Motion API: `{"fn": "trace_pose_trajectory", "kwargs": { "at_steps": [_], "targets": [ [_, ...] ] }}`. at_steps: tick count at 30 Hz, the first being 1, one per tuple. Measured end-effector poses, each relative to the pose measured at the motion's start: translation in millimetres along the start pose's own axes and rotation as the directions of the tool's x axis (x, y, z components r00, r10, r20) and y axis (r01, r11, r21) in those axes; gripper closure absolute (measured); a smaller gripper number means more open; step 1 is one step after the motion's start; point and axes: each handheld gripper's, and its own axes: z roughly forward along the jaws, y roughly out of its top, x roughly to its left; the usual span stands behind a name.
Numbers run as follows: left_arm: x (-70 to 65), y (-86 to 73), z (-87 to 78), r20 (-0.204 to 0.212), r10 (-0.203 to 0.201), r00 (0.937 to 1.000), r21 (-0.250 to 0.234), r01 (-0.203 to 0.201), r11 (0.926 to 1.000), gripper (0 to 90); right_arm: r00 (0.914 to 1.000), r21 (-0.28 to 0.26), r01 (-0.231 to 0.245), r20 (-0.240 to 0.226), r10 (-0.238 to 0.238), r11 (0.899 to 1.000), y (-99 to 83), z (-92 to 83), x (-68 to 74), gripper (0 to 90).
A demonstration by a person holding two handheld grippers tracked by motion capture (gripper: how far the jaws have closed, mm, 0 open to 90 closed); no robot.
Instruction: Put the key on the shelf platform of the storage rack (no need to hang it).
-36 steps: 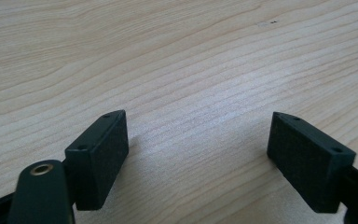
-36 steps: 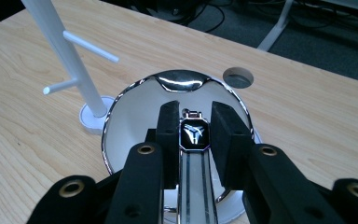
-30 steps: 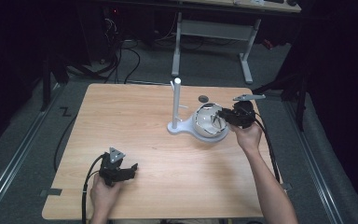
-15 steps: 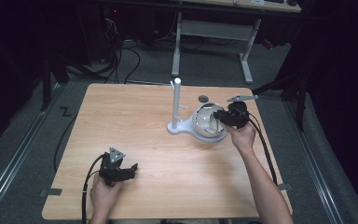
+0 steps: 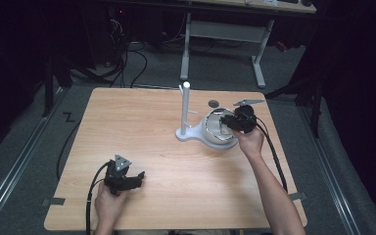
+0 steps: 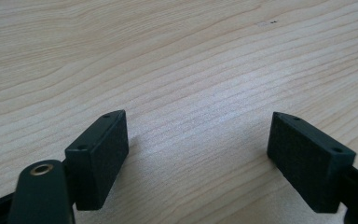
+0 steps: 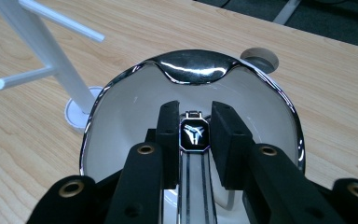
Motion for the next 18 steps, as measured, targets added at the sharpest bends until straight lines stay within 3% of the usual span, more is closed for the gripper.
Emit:
{"fn": "trace_pose_trajectory", "kwargs": {
  "at_steps": [8, 18],
  "targets": [
    [0.0, 0.0, 0.0, 0.0, 0.0, 1.0, 0.0, 0.0, 1.0, 20.8, 1.0, -0.002, -0.009, 0.003, 0.009, 1.0, 1.8, 10.3, -0.4, 74.2],
    [-0.1, -0.1, 0.0, -0.001, 0.0, 1.0, -0.001, 0.0, 1.0, 20.8, 0.9993, 0.01, 0.027, 0.027, -0.027, 1.0, -1.4, 20.4, 3.4, 74.1]
  ]
}}
